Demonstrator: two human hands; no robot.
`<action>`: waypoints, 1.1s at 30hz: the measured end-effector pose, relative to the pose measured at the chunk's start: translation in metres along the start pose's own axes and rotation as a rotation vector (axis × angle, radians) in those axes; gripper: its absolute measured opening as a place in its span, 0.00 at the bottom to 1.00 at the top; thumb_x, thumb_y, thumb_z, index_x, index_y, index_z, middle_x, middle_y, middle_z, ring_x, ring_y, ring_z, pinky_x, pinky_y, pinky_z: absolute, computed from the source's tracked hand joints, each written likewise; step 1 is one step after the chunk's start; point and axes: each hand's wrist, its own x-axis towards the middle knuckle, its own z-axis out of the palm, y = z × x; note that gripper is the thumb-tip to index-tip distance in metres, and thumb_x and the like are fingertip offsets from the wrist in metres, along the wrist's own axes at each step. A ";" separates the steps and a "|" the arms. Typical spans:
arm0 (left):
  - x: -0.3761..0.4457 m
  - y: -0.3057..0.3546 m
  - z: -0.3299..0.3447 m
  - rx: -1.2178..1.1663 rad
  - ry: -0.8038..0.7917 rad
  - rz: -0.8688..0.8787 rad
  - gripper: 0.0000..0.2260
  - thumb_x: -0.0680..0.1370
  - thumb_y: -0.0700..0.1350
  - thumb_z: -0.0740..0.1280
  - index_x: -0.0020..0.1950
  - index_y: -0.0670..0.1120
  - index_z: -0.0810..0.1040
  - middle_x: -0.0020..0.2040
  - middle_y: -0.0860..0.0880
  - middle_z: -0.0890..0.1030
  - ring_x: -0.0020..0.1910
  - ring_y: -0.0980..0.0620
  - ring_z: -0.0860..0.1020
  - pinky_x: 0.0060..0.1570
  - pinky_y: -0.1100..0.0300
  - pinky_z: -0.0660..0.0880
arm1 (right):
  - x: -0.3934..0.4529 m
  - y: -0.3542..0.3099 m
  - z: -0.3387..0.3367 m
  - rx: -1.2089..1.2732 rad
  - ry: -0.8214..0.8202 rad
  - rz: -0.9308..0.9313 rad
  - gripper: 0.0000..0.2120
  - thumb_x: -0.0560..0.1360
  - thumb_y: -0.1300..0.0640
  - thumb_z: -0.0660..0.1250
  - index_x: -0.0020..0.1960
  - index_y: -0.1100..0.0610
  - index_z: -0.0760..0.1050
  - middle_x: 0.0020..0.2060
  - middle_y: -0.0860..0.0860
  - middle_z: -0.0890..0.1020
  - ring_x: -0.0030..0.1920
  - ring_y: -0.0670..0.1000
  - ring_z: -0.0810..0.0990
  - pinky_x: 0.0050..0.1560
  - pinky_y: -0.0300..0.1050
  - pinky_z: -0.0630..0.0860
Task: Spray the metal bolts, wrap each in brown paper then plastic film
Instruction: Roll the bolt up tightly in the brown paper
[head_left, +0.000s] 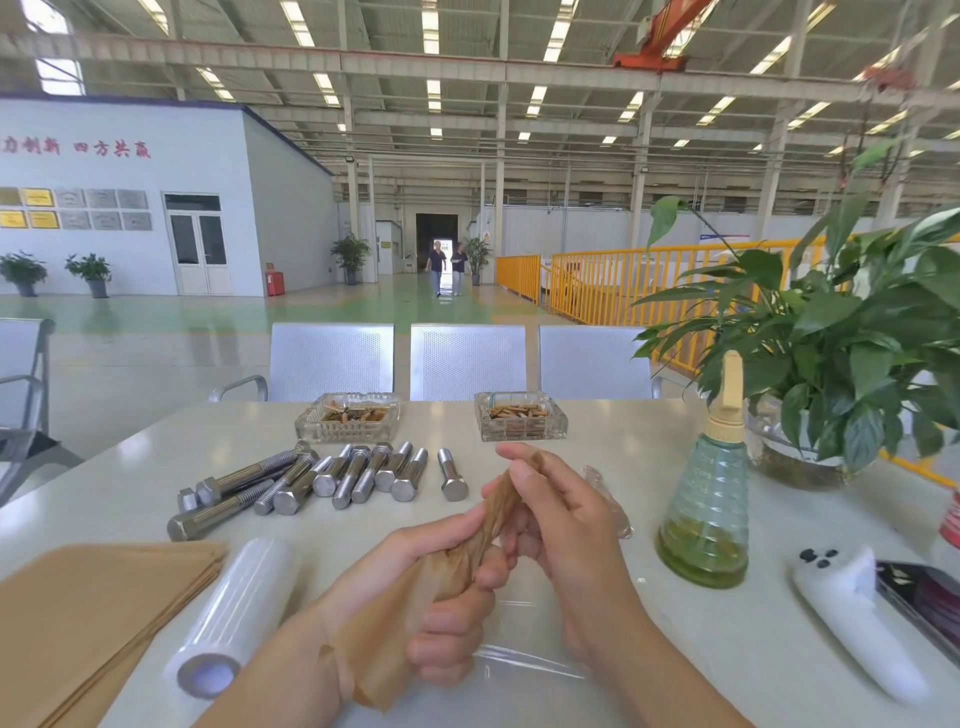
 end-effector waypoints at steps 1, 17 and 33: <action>0.002 -0.001 -0.005 0.011 -0.037 0.003 0.19 0.83 0.59 0.56 0.43 0.45 0.69 0.23 0.50 0.63 0.18 0.53 0.60 0.23 0.64 0.59 | -0.001 -0.003 0.000 0.054 -0.040 0.055 0.13 0.81 0.42 0.66 0.57 0.47 0.84 0.48 0.57 0.86 0.30 0.51 0.75 0.29 0.44 0.75; -0.004 0.005 -0.017 0.083 -0.224 -0.052 0.19 0.84 0.58 0.56 0.44 0.45 0.71 0.23 0.52 0.68 0.19 0.56 0.68 0.24 0.64 0.64 | 0.002 -0.018 -0.019 0.400 -0.305 0.317 0.15 0.81 0.50 0.66 0.58 0.58 0.85 0.61 0.66 0.82 0.33 0.47 0.80 0.36 0.40 0.81; 0.000 0.011 -0.035 0.230 0.352 0.291 0.18 0.76 0.53 0.72 0.60 0.43 0.85 0.54 0.38 0.85 0.47 0.43 0.86 0.44 0.53 0.83 | 0.004 -0.009 -0.010 0.291 0.130 0.350 0.10 0.84 0.60 0.63 0.54 0.66 0.79 0.41 0.64 0.86 0.36 0.55 0.87 0.34 0.43 0.83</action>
